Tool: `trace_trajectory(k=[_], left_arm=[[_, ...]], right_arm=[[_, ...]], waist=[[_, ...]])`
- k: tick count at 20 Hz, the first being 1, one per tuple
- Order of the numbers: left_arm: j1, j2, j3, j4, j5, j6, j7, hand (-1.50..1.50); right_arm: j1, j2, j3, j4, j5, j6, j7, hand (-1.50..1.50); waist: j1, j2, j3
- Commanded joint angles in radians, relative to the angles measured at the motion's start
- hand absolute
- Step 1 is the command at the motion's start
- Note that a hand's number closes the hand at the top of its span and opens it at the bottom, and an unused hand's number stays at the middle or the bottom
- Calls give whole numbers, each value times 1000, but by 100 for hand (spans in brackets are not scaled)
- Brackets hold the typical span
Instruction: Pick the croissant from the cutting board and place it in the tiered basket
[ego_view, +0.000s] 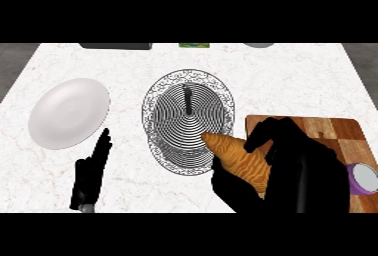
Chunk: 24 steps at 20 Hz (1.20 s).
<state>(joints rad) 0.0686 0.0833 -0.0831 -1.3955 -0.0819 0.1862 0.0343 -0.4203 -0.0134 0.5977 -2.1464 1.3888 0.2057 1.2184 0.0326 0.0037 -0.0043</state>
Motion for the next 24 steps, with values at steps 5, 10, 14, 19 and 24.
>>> trace_trajectory(k=[5, 10, 14, 19, 24], left_arm=[[-10, -7, -18, -18, -17, 5, 20, 0], [-21, 23, 31, 22, 21, -27, -9, 0], [-55, 4, 14, 10, 4, -8, 20, 0], [-23, 1, -2, 13, 1, -19, 0, 0], [-37, -15, 0, 17, -1, -4, 5, 0]], right_arm=[[-242, 13, -150, 311, -147, -2, 219, 150], [-292, 13, -180, 450, -187, -116, 230, 150], [-254, 13, -184, 476, -252, -282, 200, 150], [-234, 13, -251, 480, -383, -475, 153, -150], [-185, 13, -248, 431, -418, -685, 59, -150]], waist=[[11, 1, 2], [7, 3, 2], [3, 3, 4], [24, 7, 5], [4, 0, 5]])
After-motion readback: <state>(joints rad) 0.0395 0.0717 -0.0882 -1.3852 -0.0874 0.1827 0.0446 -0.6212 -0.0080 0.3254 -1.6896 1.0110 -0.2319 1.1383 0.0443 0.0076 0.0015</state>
